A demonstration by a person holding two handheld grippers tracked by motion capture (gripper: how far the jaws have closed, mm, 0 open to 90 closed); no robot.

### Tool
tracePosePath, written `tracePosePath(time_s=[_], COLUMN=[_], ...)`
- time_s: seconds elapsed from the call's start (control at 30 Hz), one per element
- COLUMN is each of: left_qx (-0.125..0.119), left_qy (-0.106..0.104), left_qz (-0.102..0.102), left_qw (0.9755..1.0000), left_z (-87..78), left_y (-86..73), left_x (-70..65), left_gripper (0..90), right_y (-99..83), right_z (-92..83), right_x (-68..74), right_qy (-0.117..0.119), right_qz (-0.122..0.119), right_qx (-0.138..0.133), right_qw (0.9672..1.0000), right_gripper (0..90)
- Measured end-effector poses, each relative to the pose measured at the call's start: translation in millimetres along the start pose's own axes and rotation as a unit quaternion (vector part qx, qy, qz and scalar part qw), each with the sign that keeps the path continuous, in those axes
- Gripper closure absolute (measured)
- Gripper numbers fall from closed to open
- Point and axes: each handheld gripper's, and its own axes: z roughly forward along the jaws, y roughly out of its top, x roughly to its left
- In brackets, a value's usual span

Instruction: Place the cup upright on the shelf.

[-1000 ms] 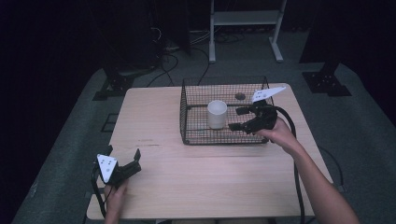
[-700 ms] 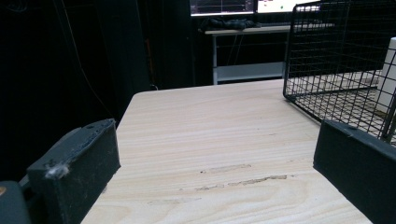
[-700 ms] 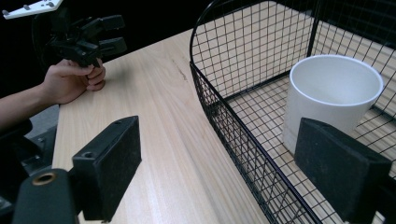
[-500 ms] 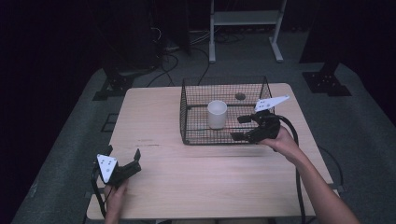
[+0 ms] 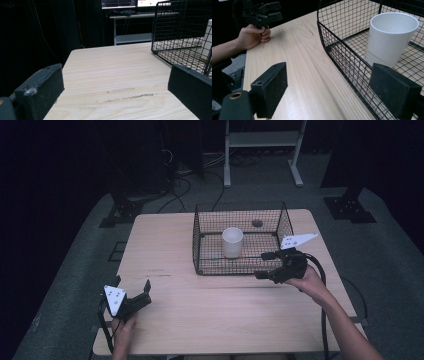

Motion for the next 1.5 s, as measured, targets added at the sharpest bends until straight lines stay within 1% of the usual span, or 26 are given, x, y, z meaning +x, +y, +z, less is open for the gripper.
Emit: tracePosePath(time_s=[0.17, 0.23, 0.27, 0.47, 0.57, 0.6, 0.73, 0.8, 0.93, 1.03, 1.13, 1.23, 1.3, 1.33, 1.43, 1.5], left_qx=[0.000, 0.001, 0.001, 0.001, 0.001, 0.000, 0.001, 0.001, 0.001, 0.002, 0.002, 0.000, 0.000, 0.001, 0.001, 0.001], left_qy=[0.000, 0.000, 0.000, 0.000, 0.000, 0.000, 0.000, -0.001, 0.001, 0.001, 0.002, 0.001, 0.001, 0.002, 0.003, 0.002], left_qz=[-0.001, 0.001, 0.002, 0.001, 0.000, 0.000, 0.000, 0.001, 0.000, -0.001, -0.001, -0.001, -0.004, -0.005, -0.011, -0.009], left_qw=[1.0000, 1.0000, 1.0000, 1.0000, 1.0000, 1.0000, 1.0000, 1.0000, 1.0000, 1.0000, 1.0000, 1.0000, 1.0000, 1.0000, 0.9999, 1.0000], left_z=[0.1, 0.0, 0.0, -0.1, -0.1, 0.0, -0.1, -0.2, 0.0, 0.1, 0.1, 0.1, 0.0, 0.0, 0.4, 0.4], left_y=[0.0, 0.0, 0.0, 0.0, 0.0, 0.0, 0.0, 0.0, 0.0, 0.1, 0.1, 0.0, 0.0, 0.0, 0.1, 0.0], left_x=[0.0, -0.3, -0.4, -0.2, -0.2, -0.1, -0.2, -0.3, -0.2, 0.3, 0.1, -0.1, 0.8, 1.1, 2.1, 2.0], left_gripper=[0.0, 0.0, 0.0, 0.0, 0.0, 0.0, 0.0, 0.0, 0.0, 0.0, 0.0, 0.0, 0.0, 0.0, 0.0, 0.0], right_y=[-8.0, -10.6, -13.6, -20.1, -23.3, -24.6, -31.3, -34.2, -37.2, -38.5, -42.2, -50.0, -53.7, -55.8, -61.2, -64.6], right_z=[-4.2, -5.3, -5.7, -5.6, -5.0, -4.6, -3.0, -2.0, -2.0, -3.8, -5.8, -5.0, -5.8, -6.7, -10.4, -12.7], right_x=[2.6, 3.8, 5.6, 10.6, 13.7, 13.9, 14.2, 13.9, 15.7, 17.3, 16.7, 15.5, 14.8, 14.8, 12.9, 11.2], right_qy=[-0.001, -0.003, 0.000, 0.001, -0.009, -0.006, -0.007, -0.007, -0.003, -0.007, -0.012, -0.027, -0.026, -0.032, -0.041, -0.045], right_qz=[0.004, 0.003, 0.003, 0.002, -0.009, -0.006, -0.003, -0.001, -0.001, -0.003, 0.000, 0.001, 0.007, 0.006, 0.010, 0.011], right_qx=[-0.001, 0.002, 0.002, 0.012, 0.018, 0.018, 0.020, 0.029, 0.037, 0.037, 0.027, 0.035, 0.032, 0.030, 0.025, 0.025], right_qw=[1.0000, 1.0000, 1.0000, 0.9999, 0.9998, 0.9998, 0.9998, 0.9996, 0.9993, 0.9993, 0.9996, 0.9990, 0.9991, 0.9990, 0.9988, 0.9986], right_gripper=[13.9, 13.8, 13.9, 13.9, 14.6, 14.7, 14.6, 14.6, 14.5, 14.6, 14.6, 14.6, 14.6, 14.6, 14.6, 14.6])
